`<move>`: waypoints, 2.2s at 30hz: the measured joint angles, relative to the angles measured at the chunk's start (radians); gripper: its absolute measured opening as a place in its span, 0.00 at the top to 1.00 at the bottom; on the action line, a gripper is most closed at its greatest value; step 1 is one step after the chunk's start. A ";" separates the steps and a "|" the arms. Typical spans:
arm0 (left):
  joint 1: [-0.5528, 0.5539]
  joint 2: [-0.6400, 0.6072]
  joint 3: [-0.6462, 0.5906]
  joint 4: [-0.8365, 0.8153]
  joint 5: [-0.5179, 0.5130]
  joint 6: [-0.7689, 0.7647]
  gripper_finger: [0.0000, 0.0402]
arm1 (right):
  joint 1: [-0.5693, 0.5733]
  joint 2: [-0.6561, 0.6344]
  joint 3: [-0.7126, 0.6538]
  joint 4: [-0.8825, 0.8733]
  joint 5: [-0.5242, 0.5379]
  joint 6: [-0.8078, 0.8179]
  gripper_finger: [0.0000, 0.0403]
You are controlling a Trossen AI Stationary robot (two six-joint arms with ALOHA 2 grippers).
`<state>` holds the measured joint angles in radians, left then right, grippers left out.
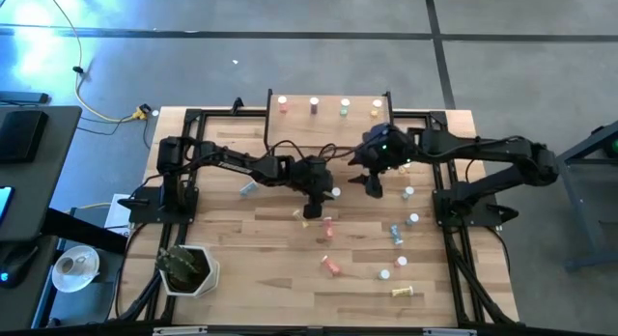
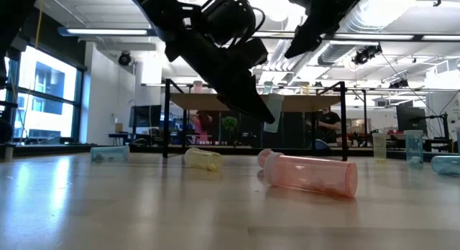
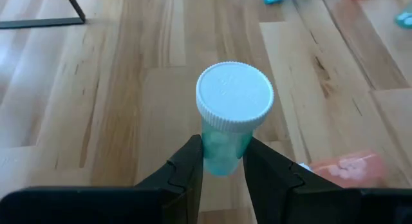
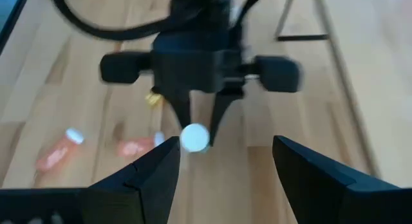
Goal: Pick and place medicine bottles onto shelf by color
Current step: Put the green pill bottle on the shelf aligned with the other green pill bottle
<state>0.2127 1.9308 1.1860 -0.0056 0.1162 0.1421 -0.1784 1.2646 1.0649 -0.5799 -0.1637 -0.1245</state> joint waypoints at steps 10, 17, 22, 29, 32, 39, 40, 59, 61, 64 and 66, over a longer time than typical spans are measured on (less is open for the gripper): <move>-0.005 -0.033 0.011 -0.026 -0.036 0.008 0.78 | 0.065 0.025 0.000 0.021 -0.009 -0.015 0.41; -0.011 -0.045 0.012 0.039 -0.040 0.010 0.78 | 0.069 0.025 0.000 0.051 -0.009 -0.016 0.41; -0.011 -0.048 0.012 0.079 -0.042 0.002 0.78 | 0.069 0.028 0.000 0.062 -0.007 -0.040 0.41; -0.011 -0.050 0.012 0.169 -0.042 0.000 0.78 | 0.068 0.043 0.000 0.060 -0.006 -0.041 0.41; -0.011 -0.050 0.012 0.202 -0.042 0.000 0.78 | 0.068 0.047 0.000 0.060 0.002 -0.041 0.41; -0.011 -0.050 0.012 0.241 -0.042 0.000 0.78 | 0.068 0.047 0.000 0.049 0.006 -0.038 0.41; -0.011 -0.050 0.012 0.245 -0.042 0.000 0.78 | 0.068 0.047 0.000 0.044 0.010 -0.039 0.41; -0.010 -0.050 0.012 0.266 -0.042 0.008 0.78 | 0.068 0.047 0.000 0.022 0.081 -0.036 0.63; -0.010 -0.050 0.012 0.266 -0.042 0.008 0.78 | 0.068 0.047 0.000 0.022 0.081 -0.034 0.67; -0.010 -0.050 0.012 0.266 -0.042 0.008 0.78 | 0.068 0.047 0.000 0.021 0.080 -0.034 0.70; -0.010 -0.050 0.012 0.266 -0.042 0.008 0.78 | 0.068 0.047 0.000 0.021 0.080 -0.034 0.71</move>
<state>0.2024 1.8809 1.1980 0.2604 0.0738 0.1501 -0.1104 1.3113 1.0649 -0.5587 -0.0834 -0.1581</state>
